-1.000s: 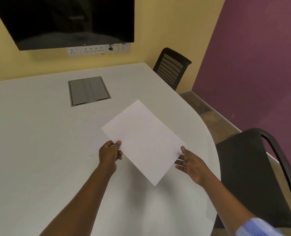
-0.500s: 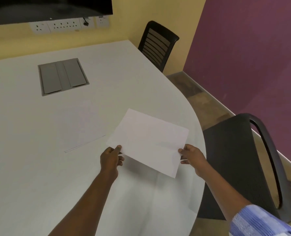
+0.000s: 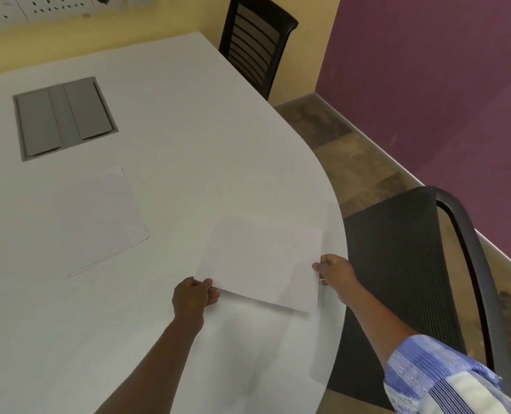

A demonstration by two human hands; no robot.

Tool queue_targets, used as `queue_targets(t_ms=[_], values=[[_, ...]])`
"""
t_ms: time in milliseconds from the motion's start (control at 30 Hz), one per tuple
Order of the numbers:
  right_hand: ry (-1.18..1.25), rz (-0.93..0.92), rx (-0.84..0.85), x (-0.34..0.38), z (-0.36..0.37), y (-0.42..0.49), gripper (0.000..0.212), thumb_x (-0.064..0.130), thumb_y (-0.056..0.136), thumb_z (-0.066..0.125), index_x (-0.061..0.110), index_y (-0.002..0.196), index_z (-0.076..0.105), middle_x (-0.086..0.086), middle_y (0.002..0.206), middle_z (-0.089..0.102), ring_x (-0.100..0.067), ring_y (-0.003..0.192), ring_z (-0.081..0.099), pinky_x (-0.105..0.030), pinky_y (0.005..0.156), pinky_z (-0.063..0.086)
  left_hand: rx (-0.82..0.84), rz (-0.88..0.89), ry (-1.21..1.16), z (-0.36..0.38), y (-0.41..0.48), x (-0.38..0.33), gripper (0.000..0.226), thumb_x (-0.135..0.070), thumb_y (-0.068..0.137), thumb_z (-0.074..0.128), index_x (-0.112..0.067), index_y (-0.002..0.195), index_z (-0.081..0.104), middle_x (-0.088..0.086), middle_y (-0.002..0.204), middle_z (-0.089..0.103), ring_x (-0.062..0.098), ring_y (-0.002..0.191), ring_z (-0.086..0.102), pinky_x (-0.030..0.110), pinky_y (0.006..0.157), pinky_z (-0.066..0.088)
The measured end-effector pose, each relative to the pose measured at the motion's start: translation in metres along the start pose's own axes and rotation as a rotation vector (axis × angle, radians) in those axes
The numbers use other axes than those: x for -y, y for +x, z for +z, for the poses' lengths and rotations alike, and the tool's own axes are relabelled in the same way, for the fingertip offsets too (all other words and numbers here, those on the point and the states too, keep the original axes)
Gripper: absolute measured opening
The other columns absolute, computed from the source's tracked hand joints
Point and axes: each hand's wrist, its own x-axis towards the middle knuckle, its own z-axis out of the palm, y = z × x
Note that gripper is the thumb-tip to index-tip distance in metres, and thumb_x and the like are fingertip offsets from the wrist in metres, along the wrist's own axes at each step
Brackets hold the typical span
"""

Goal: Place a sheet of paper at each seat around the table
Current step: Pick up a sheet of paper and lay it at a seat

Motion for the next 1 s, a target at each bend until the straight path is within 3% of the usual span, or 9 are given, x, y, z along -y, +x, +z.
queue_targets(t_ms=[133, 300, 433, 467, 533, 600, 767, 867, 1000], values=[[-0.047, 0.048, -0.022, -0.009, 0.002, 0.013, 0.018, 0.008, 0.091, 0.068, 0.007, 0.074, 0.063, -0.008, 0.072, 0.064, -0.022, 0.065, 0.060, -0.041, 0.072, 0.058, -0.047, -0.033, 0.101, 0.012, 0.003, 0.010, 0.023, -0.006, 0.088, 0.069, -0.002, 0.069, 0.057, 0.015, 0.063, 0.071, 0.031, 0.058, 0.070, 0.046, 0.078, 0.063], [-0.102, 0.090, -0.054, -0.019, 0.004, 0.019, 0.021, 0.007, 0.091, 0.070, 0.007, 0.073, 0.059, -0.012, 0.073, 0.063, -0.021, 0.061, 0.060, -0.042, 0.079, 0.061, -0.071, -0.046, 0.192, 0.018, 0.005, 0.019, 0.017, -0.009, 0.087, 0.069, 0.003, 0.076, 0.064, 0.012, 0.060, 0.070, 0.031, 0.052, 0.070, 0.046, 0.073, 0.064], [-0.158, 0.085, -0.083, -0.023, 0.008, 0.021, 0.011, 0.010, 0.090, 0.070, 0.005, 0.083, 0.064, -0.011, 0.076, 0.068, -0.022, 0.065, 0.064, -0.045, 0.083, 0.061, -0.123, -0.041, 0.289, 0.019, 0.005, 0.024, 0.018, -0.014, 0.087, 0.070, -0.001, 0.076, 0.062, 0.011, 0.061, 0.070, 0.024, 0.042, 0.067, 0.039, 0.065, 0.063], [-0.173, 0.077, -0.091, -0.023, 0.008, 0.021, 0.009, 0.011, 0.090, 0.070, 0.005, 0.086, 0.065, -0.011, 0.078, 0.070, -0.022, 0.066, 0.065, -0.045, 0.083, 0.061, -0.131, -0.031, 0.309, 0.019, 0.006, 0.026, 0.019, -0.017, 0.087, 0.071, -0.002, 0.079, 0.062, 0.011, 0.064, 0.071, 0.026, 0.047, 0.069, 0.042, 0.067, 0.063], [-0.186, 0.065, -0.107, -0.022, 0.009, 0.021, 0.008, 0.013, 0.090, 0.071, 0.007, 0.091, 0.066, -0.010, 0.084, 0.072, -0.023, 0.069, 0.068, -0.045, 0.082, 0.061, -0.155, 0.000, 0.397, 0.020, 0.003, 0.027, 0.024, -0.025, 0.087, 0.072, -0.004, 0.087, 0.060, 0.012, 0.080, 0.072, 0.034, 0.077, 0.073, 0.042, 0.077, 0.060], [-0.210, 0.057, -0.115, -0.019, 0.008, 0.020, 0.011, 0.017, 0.089, 0.072, 0.011, 0.096, 0.066, -0.009, 0.090, 0.072, -0.026, 0.078, 0.071, -0.042, 0.080, 0.061, -0.210, 0.054, 0.529, 0.022, -0.003, 0.029, 0.034, -0.030, 0.086, 0.074, -0.004, 0.102, 0.058, 0.015, 0.101, 0.068, 0.038, 0.101, 0.066, 0.041, 0.082, 0.051], [-0.417, -0.042, -0.163, -0.011, 0.004, 0.017, 0.028, 0.033, 0.091, 0.068, 0.018, 0.114, 0.062, -0.003, 0.106, 0.066, -0.018, 0.083, 0.061, -0.027, 0.062, 0.045, -0.227, 0.358, 0.969, 0.026, -0.025, 0.034, 0.073, -0.041, 0.084, 0.073, -0.001, 0.139, 0.048, 0.024, 0.129, 0.053, 0.043, 0.114, 0.055, 0.049, 0.088, 0.047], [-0.572, -0.235, -0.165, -0.009, 0.009, 0.011, 0.037, 0.036, 0.093, 0.063, 0.022, 0.127, 0.059, -0.005, 0.126, 0.058, -0.022, 0.103, 0.062, -0.030, 0.073, 0.047, -0.070, 0.480, 1.152, 0.029, -0.028, 0.044, 0.081, -0.051, 0.093, 0.058, -0.008, 0.156, 0.032, 0.025, 0.160, 0.027, 0.041, 0.143, 0.034, 0.049, 0.112, 0.033], [-0.784, -0.417, -0.019, -0.013, 0.022, 0.002, 0.052, 0.037, 0.095, 0.062, 0.024, 0.143, 0.049, -0.004, 0.151, 0.042, -0.025, 0.136, 0.042, -0.040, 0.103, 0.046, 0.019, 0.523, 1.220, 0.033, -0.035, 0.053, 0.089, -0.067, 0.087, 0.017, -0.015, 0.157, 0.032, 0.024, 0.165, 0.018, 0.042, 0.149, 0.025, 0.052, 0.119, 0.024]])
